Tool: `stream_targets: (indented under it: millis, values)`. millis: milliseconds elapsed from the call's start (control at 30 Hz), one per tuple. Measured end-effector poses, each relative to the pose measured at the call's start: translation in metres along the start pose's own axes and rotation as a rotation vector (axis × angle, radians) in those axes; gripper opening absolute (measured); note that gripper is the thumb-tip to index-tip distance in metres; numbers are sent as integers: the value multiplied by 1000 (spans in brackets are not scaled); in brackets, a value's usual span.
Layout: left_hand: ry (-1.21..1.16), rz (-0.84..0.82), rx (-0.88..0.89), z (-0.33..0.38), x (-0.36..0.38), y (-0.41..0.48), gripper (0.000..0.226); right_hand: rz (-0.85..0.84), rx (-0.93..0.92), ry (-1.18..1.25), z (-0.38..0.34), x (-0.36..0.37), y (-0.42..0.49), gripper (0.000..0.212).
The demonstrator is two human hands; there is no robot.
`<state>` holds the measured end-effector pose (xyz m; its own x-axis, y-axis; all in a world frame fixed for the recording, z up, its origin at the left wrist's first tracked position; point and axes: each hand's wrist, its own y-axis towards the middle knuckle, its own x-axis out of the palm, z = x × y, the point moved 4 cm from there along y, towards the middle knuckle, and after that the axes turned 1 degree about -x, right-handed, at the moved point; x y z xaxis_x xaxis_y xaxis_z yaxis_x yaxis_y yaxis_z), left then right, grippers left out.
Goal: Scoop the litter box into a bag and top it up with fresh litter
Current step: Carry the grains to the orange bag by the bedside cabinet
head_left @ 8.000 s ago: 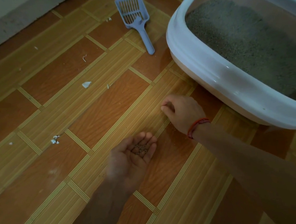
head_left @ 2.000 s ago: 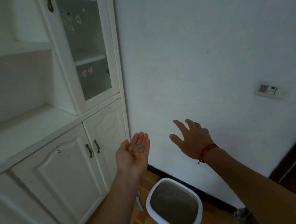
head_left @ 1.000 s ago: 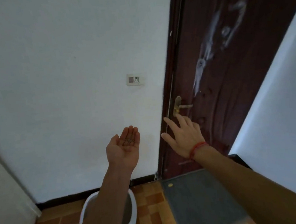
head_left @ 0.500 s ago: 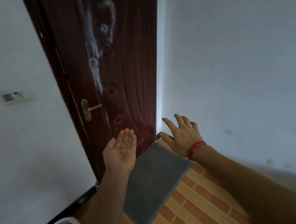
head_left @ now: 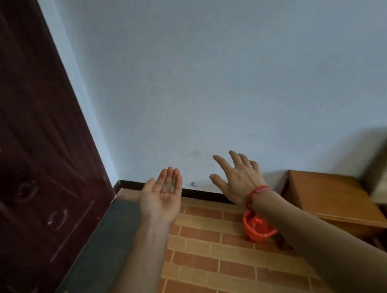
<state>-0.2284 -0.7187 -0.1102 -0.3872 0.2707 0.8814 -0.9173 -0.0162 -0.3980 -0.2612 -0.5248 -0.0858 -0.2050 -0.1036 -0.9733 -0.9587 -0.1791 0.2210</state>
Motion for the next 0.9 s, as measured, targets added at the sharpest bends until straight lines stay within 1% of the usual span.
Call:
stream_targets:
  millis: [267,500,633,900]
  values:
    - [92,-39,-255,-70,5,27,34,-47,280,-49,67,12,-51,58]
    - [167,-60,-398,-103,1,32,32,-50,436,-73,81,13,-92,57]
    - [189,-87,-443,-116,4,32,33,-61,503,-75,87,11,-103,58]
    - [219,-91,-478,-145,4,50,34,-75,573,-35,111,20,-109,56]
